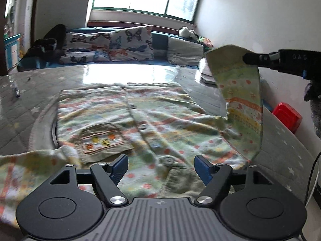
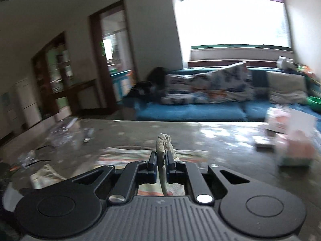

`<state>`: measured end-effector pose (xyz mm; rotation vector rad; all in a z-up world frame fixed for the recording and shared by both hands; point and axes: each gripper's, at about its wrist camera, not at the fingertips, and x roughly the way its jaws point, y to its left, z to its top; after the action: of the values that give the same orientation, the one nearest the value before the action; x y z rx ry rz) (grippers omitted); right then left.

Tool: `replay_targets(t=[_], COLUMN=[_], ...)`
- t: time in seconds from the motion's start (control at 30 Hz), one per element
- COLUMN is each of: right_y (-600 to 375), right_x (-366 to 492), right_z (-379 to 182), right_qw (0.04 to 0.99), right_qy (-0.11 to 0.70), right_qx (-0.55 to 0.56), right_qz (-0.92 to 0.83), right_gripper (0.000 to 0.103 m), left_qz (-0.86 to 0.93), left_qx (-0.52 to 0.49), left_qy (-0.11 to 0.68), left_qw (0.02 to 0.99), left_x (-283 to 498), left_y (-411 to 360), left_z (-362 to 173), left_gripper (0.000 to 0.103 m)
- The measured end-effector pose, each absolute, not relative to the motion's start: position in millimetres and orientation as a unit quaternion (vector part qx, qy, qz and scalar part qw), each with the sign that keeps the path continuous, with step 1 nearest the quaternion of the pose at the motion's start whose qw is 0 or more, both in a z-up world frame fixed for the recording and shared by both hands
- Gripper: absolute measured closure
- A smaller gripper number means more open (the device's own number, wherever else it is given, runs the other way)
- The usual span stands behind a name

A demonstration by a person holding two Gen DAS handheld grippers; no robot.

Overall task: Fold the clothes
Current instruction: 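Lift the sleeve and lay it across the shirt body with the right tool, open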

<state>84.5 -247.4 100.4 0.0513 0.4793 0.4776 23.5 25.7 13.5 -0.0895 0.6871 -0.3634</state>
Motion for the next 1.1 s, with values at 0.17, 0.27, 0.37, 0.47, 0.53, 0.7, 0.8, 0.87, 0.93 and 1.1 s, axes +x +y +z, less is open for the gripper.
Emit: replay_targets(t=[0.17,0.27,0.37,0.47,0.53,0.7,0.8,0.87,0.93,1.1], right_y=[-190.7,-163.8,-144.0,-133.7,-132.8,-150.4,-172.4,-189.5,-205.6,-233.5], right_x=[83.2,77.4,73.7,69.9,65.3,57.1,57.7,58.7,60.5,65.9], right_z=[102.4,97.8,90.3,82.1,78.0,72.8,57.4,44.0,29.1,-1.3], right_qw=[0.922,0.909,0.895,0.882,0.876,0.873,0.873,0.872,0.870,0.866], right_qy=[0.241,0.251,0.267,0.285,0.290,0.302,0.330,0.355,0.379,0.419], right_qx=[-0.009,-0.025,-0.032,-0.032,-0.035,-0.059,-0.081,-0.088,-0.085,-0.074], right_qz=[0.302,0.332,0.356,0.375,0.385,0.378,0.349,0.326,0.302,0.263], right_gripper=[0.096,0.096,0.096,0.088,0.077,0.077,0.077,0.077,0.077,0.077], left_qz=[-0.149,-0.131,-0.114,-0.100,-0.093,-0.088,-0.101,-0.114,-0.127,-0.165], left_qx=[-0.063,-0.073,-0.082,-0.089,-0.091,-0.090,-0.085,-0.080,-0.075,-0.055], left_qy=[0.326,0.323,0.322,0.323,0.322,0.313,0.307,0.309,0.312,0.319], left_qw=[0.932,0.935,0.936,0.937,0.938,0.941,0.942,0.941,0.939,0.932], left_x=[17.9,14.9,12.8,11.9,12.9,12.4,13.5,15.8,18.5,23.4], left_y=[49.0,62.8,75.1,83.7,87.3,89.0,82.3,74.1,64.8,38.2], left_z=[16.1,16.2,15.8,15.5,15.5,20.5,23.8,23.9,22.8,18.2], left_gripper=[0.026,0.026,0.026,0.025,0.025,0.025,0.026,0.026,0.027,0.036])
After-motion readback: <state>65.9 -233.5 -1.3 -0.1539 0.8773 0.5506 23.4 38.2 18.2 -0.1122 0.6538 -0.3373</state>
